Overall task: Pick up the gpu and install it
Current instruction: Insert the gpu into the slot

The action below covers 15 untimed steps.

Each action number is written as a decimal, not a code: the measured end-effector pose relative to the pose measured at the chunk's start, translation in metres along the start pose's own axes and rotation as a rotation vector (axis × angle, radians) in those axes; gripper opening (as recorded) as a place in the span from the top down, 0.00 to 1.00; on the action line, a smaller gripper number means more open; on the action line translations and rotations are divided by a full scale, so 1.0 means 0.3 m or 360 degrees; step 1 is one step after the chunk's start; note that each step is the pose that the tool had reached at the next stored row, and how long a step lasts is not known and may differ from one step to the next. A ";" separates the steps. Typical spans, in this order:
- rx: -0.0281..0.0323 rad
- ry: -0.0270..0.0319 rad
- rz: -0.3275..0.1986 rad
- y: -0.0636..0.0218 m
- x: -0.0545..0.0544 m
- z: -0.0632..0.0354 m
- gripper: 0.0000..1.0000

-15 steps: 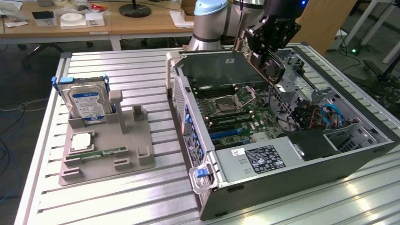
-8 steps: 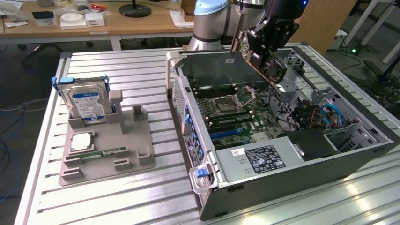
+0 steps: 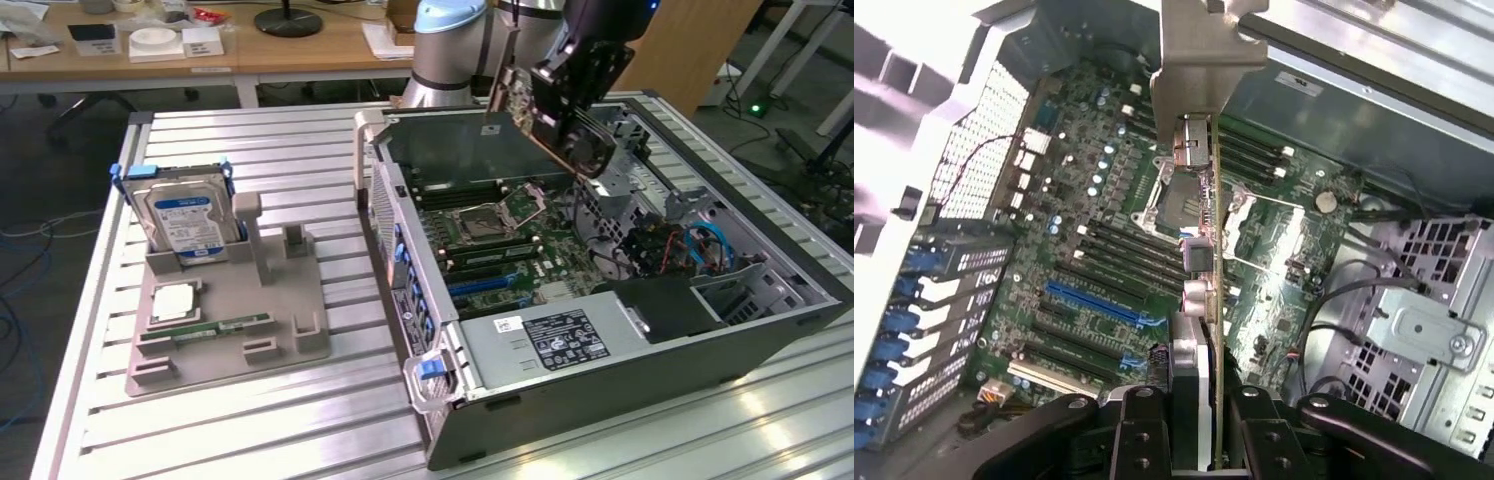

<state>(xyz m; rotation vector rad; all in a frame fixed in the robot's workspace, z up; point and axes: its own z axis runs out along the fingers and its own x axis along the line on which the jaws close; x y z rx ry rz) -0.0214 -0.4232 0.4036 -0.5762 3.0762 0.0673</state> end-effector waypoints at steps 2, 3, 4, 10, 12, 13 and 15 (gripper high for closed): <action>-0.00008 0.00013 -0.0033 -0.001 0.000 0.000 0.72; -0.00011 0.00021 -0.0050 -0.001 0.000 0.000 0.72; -0.00015 0.00028 -0.0068 -0.001 0.001 0.000 0.72; -0.00033 0.00070 -0.0171 -0.003 0.001 0.001 0.72; -0.00040 0.00084 -0.0205 -0.004 0.002 0.001 0.72; -0.00043 0.00090 -0.0222 -0.004 0.002 0.002 0.72; -0.00049 0.00104 -0.0258 -0.005 0.002 0.002 0.72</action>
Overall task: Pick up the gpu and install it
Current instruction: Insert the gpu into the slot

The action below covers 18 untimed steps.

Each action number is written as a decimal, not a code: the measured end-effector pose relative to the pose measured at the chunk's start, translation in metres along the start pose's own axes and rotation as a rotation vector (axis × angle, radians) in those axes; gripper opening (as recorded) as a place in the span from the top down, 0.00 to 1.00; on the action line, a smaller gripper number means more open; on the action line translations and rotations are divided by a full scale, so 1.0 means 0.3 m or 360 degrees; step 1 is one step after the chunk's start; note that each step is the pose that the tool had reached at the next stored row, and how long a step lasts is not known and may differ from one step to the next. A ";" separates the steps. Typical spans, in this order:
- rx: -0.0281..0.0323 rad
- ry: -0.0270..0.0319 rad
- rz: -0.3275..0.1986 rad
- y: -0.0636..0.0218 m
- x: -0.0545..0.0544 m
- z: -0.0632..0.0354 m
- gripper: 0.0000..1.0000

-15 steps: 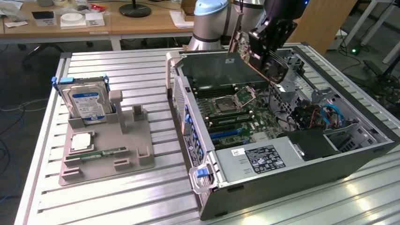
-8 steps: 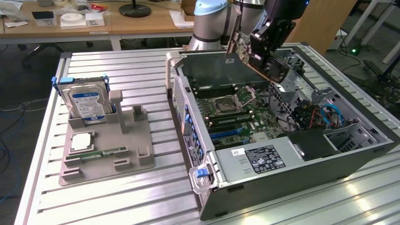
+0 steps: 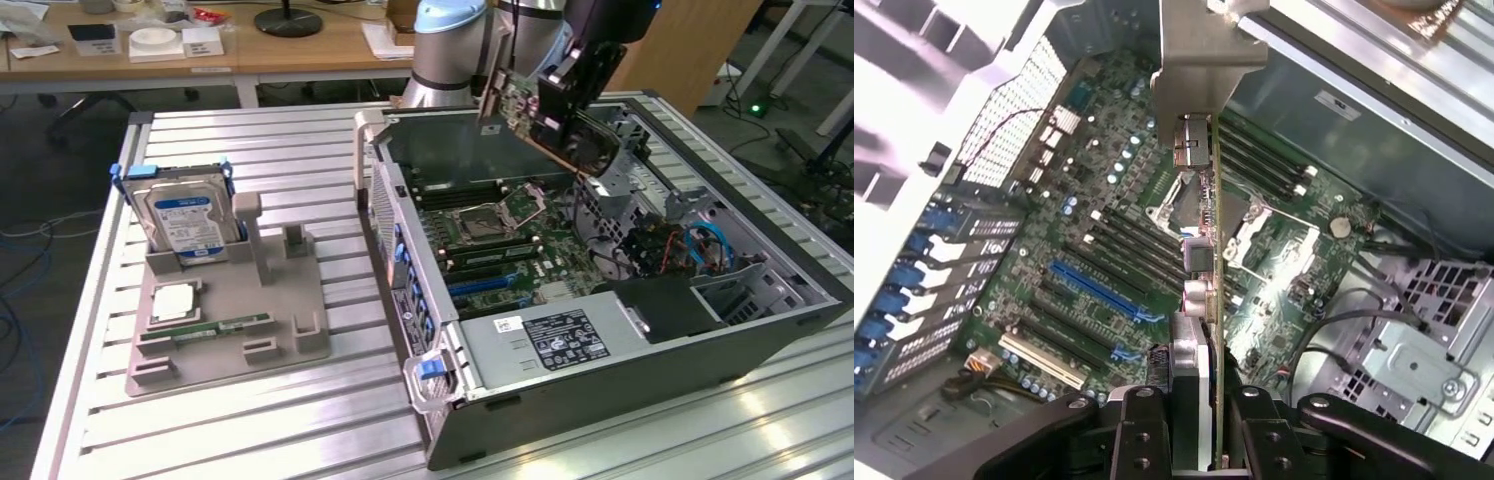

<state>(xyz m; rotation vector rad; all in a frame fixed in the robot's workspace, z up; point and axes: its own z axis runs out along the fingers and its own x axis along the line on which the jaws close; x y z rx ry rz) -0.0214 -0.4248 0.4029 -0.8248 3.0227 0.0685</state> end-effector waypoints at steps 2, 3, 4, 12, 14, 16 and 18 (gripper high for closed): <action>-0.00007 0.00013 -0.0033 -0.001 0.000 0.001 0.72; -0.00009 0.00021 -0.0050 -0.001 0.001 0.001 0.72; -0.00011 0.00028 -0.0066 -0.001 0.001 0.001 0.72; -0.00038 0.00076 -0.0191 -0.005 0.003 0.003 0.72; -0.00043 0.00088 -0.0220 -0.006 0.004 0.003 0.72; -0.00048 0.00099 -0.0249 -0.007 0.004 0.003 0.72; -0.00053 0.00112 -0.0279 -0.008 0.005 0.003 0.72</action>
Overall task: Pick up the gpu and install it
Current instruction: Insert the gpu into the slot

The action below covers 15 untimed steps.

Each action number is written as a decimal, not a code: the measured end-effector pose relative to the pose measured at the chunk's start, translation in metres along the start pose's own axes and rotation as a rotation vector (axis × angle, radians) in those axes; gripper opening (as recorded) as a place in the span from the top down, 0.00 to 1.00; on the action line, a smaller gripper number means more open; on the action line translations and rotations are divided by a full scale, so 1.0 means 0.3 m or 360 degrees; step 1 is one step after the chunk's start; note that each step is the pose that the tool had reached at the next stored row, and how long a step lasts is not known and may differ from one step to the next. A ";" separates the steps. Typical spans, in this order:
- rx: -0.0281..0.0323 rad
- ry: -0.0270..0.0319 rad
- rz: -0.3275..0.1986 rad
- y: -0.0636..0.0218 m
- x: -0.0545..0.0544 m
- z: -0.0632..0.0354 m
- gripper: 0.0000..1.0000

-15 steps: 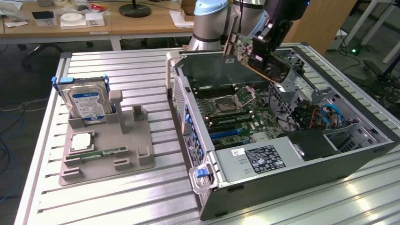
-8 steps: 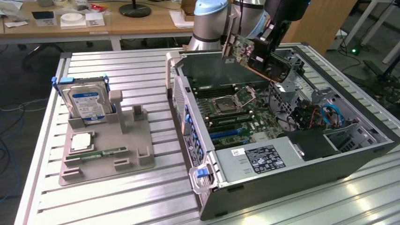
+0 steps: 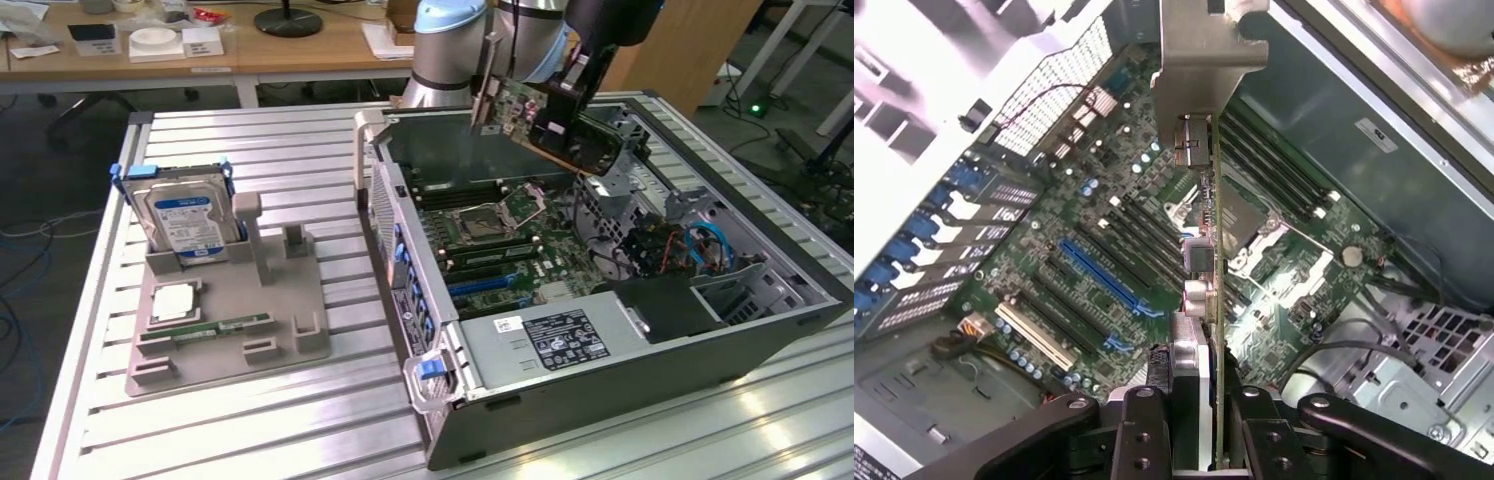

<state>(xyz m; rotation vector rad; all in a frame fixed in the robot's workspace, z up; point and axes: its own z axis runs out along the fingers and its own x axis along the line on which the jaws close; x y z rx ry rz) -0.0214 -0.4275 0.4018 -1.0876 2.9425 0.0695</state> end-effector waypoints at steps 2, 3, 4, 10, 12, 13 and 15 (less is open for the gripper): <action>-0.00007 0.00012 -0.0030 -0.001 0.001 0.000 0.72; -0.00009 0.00017 -0.0045 -0.002 0.001 0.000 0.72; -0.00012 0.00024 -0.0060 -0.002 0.002 0.001 0.72; -0.00029 0.00061 -0.0150 -0.005 0.004 0.001 0.72; -0.00034 0.00073 -0.0180 -0.006 0.005 0.002 0.72; -0.00038 0.00078 -0.0194 -0.006 0.005 0.002 0.72; -0.00043 0.00089 -0.0224 -0.007 0.006 0.002 0.72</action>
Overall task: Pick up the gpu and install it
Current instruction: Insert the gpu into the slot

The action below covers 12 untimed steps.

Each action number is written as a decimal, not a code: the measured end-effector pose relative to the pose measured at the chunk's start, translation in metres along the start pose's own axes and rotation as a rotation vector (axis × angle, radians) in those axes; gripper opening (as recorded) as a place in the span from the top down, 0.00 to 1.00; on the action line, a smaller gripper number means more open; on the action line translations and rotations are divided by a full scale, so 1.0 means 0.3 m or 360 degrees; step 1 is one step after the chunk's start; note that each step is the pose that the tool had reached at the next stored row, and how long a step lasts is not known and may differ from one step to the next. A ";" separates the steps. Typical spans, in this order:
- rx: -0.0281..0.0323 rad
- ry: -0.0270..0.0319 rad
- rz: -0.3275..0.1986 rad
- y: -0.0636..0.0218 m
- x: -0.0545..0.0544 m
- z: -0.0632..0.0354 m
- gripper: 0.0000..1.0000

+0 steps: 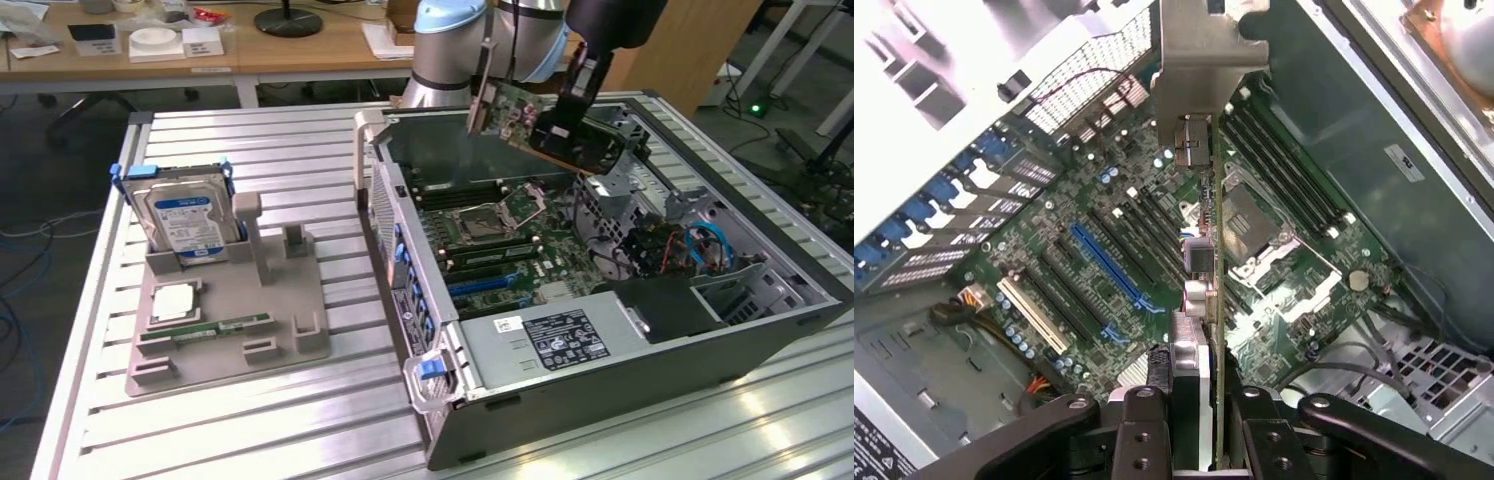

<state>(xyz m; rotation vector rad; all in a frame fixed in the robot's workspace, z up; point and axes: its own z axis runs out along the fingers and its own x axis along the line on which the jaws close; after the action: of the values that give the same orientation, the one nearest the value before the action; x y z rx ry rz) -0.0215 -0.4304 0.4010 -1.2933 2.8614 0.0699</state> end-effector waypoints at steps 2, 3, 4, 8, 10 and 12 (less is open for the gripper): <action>-0.00006 0.00015 -0.0031 -0.001 0.001 0.000 0.72; -0.00008 0.00021 -0.0046 -0.001 0.001 0.000 0.72; -0.00011 0.00026 -0.0062 -0.002 0.002 0.000 0.72; -0.00023 0.00051 -0.0123 -0.003 0.004 0.001 0.72; -0.00029 0.00062 -0.0153 -0.004 0.005 0.001 0.72; -0.00034 0.00076 -0.0183 -0.005 0.005 0.001 0.72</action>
<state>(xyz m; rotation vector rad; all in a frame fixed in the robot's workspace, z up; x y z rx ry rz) -0.0214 -0.4326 0.4004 -1.4574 2.7844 0.0698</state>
